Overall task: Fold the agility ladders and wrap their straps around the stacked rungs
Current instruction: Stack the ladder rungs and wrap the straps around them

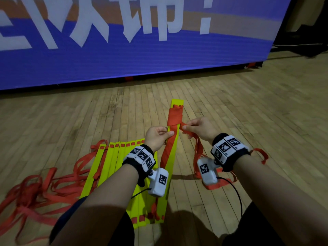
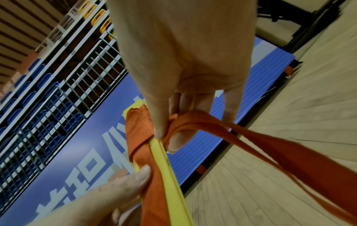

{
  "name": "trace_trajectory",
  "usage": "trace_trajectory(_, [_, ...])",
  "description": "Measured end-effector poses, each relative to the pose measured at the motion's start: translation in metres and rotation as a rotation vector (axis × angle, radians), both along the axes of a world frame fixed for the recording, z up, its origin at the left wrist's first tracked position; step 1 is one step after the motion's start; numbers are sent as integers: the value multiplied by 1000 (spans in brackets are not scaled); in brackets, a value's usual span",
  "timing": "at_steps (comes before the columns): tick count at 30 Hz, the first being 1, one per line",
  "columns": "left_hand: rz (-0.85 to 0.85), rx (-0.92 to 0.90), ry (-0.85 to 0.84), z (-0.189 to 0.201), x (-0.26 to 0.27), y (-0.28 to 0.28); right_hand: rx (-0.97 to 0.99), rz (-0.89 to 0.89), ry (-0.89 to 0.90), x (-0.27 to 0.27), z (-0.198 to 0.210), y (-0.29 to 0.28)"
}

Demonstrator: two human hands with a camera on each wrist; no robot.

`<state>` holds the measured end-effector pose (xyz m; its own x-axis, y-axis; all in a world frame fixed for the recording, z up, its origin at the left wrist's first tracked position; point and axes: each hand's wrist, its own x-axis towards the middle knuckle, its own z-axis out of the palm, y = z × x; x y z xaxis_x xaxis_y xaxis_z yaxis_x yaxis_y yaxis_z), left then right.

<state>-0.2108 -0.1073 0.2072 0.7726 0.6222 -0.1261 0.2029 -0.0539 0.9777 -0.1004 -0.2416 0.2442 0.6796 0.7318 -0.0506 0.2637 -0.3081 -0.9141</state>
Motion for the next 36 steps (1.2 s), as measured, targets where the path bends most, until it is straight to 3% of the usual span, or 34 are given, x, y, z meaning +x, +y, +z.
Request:
trace_trajectory(6, [114, 150, 41, -8, 7, -1, -18, -63, -117, -13, -6, 9])
trace_trajectory(12, [76, 383, -6, -10, 4, -12, -119, -137, -240, -26, -9, 14])
trace_trajectory(17, [19, 445, -37, -9, 4, -15, -140, -237, -278, -28, -10, 19])
trace_trajectory(23, [-91, 159, -168, -5, 3, -12, -104, -198, -227, -23, -6, 16])
trace_trajectory(28, [-190, 26, -165, 0, 0, -6, -23, -162, -95, -20, -5, 11])
trace_trajectory(36, [-112, -96, -175, 6, 2, -5, 110, -4, 109, -7, 0, 2])
